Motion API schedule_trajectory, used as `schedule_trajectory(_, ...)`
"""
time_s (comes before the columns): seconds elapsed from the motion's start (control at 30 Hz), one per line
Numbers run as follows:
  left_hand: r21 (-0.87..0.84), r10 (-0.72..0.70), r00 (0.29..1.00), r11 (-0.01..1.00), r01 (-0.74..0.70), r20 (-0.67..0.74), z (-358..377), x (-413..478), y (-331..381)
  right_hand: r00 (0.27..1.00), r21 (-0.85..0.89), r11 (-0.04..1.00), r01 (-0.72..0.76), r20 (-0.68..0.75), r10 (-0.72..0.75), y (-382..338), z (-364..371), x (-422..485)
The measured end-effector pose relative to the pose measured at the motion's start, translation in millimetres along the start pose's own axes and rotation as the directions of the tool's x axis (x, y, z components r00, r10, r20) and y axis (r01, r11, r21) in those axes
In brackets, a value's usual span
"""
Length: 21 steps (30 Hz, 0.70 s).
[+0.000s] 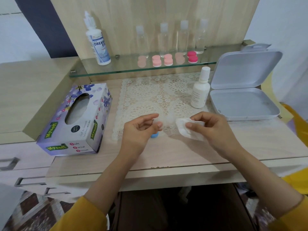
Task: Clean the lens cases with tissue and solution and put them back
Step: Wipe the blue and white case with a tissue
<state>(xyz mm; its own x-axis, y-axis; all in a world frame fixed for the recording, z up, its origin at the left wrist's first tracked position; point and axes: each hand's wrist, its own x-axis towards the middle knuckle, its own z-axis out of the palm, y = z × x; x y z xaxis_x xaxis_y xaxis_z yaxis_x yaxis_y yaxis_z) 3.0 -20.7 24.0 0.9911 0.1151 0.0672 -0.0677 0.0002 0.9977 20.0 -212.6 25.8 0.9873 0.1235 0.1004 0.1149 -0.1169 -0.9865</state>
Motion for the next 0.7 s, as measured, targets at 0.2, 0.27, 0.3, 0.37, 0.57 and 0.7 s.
schedule_trajectory(0.2, -0.038, -0.037, 0.999, 0.999, 0.038, 0.035, 9.1, -4.7, 1.4, 0.997, 0.063, 0.996, 0.065, 0.027, -0.067, -3.8, 10.2, 1.6)
schedule_trajectory(0.27, -0.066, -0.051, 0.997, 0.996, 0.054, 0.053, 9.7, -5.9, 2.0, 0.994, -0.003, 0.995, 0.104, -0.026, -0.104, -1.5, 14.0, 2.6)
schedule_trajectory(0.3, -0.07, -0.053, 0.997, 0.996, 0.057, 0.061, 9.8, -6.1, 2.2, 0.99, -0.063, 0.99, 0.125, -0.06, -0.129, -0.2, 15.8, 3.3)
schedule_trajectory(0.37, -0.057, -0.051, 0.996, 0.997, 0.055, 0.067, 9.9, -6.2, 2.5, 0.978, -0.162, 0.974, 0.159, -0.109, -0.178, 1.5, 19.7, 3.4)
schedule_trajectory(0.57, -0.031, -0.04, 0.998, 0.999, 0.042, 0.054, 9.9, -7.0, 3.9, 0.874, -0.318, 0.844, 0.433, -0.082, -0.479, 7.4, 25.9, 1.5)
schedule_trajectory(0.7, -0.022, -0.04, 0.997, 0.999, 0.042, 0.069, 8.5, -7.6, 4.7, 0.912, -0.268, 0.891, 0.367, -0.085, -0.401, 7.6, 23.4, 1.2)
